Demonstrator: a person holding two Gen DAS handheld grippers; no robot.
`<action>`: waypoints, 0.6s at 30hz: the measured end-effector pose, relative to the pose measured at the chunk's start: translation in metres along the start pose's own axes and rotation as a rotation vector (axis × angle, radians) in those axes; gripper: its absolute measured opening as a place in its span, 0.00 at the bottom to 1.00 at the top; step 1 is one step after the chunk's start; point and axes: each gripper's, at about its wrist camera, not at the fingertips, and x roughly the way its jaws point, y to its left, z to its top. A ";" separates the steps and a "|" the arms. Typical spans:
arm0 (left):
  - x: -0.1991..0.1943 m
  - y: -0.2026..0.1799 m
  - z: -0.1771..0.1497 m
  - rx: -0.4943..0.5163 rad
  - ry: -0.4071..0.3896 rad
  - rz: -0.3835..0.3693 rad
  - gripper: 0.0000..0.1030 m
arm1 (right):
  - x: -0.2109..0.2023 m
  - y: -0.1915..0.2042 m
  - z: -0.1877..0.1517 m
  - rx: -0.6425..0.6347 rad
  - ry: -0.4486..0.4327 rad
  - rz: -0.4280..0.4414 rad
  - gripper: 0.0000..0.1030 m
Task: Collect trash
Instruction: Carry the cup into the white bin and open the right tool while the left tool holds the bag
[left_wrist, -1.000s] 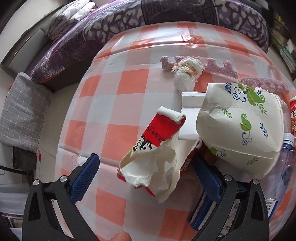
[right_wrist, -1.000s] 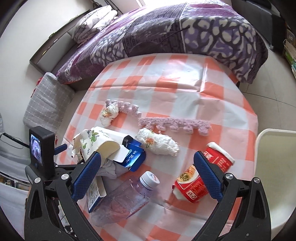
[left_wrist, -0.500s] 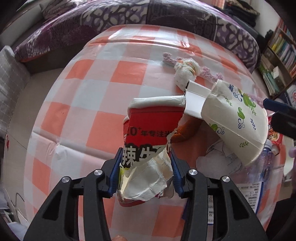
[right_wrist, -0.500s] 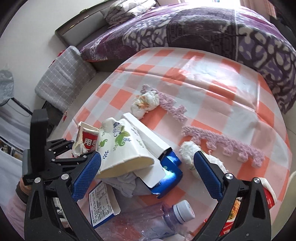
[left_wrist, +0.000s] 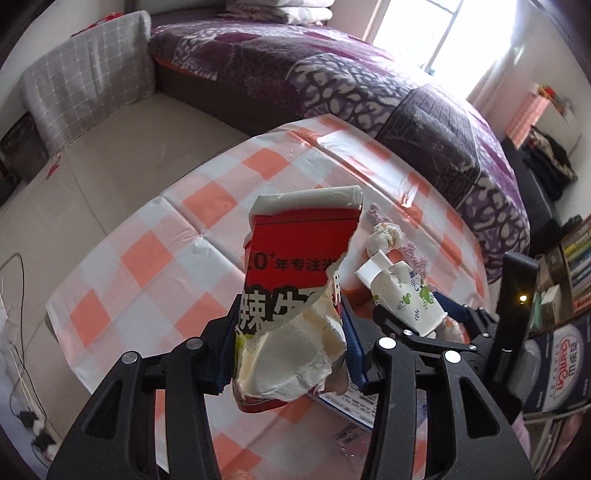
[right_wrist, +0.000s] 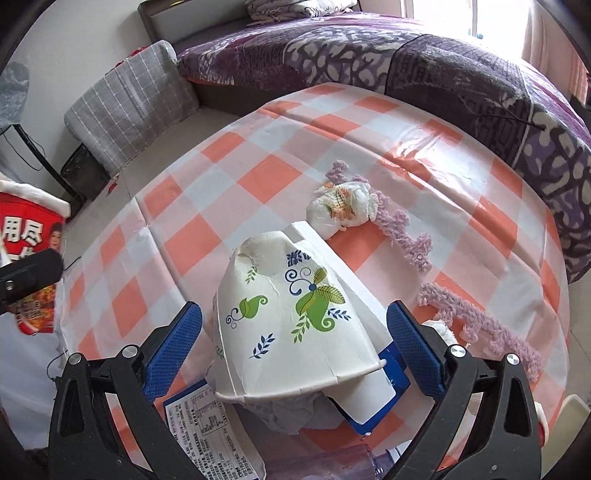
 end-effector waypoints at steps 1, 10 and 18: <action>-0.002 0.001 -0.005 -0.028 -0.003 -0.007 0.46 | 0.000 0.001 -0.002 -0.003 -0.002 0.014 0.74; 0.003 -0.017 -0.013 -0.051 -0.040 -0.022 0.46 | -0.043 -0.011 -0.008 0.067 -0.120 0.003 0.62; -0.017 -0.058 -0.014 0.028 -0.185 -0.010 0.46 | -0.110 -0.032 -0.017 0.146 -0.268 -0.090 0.63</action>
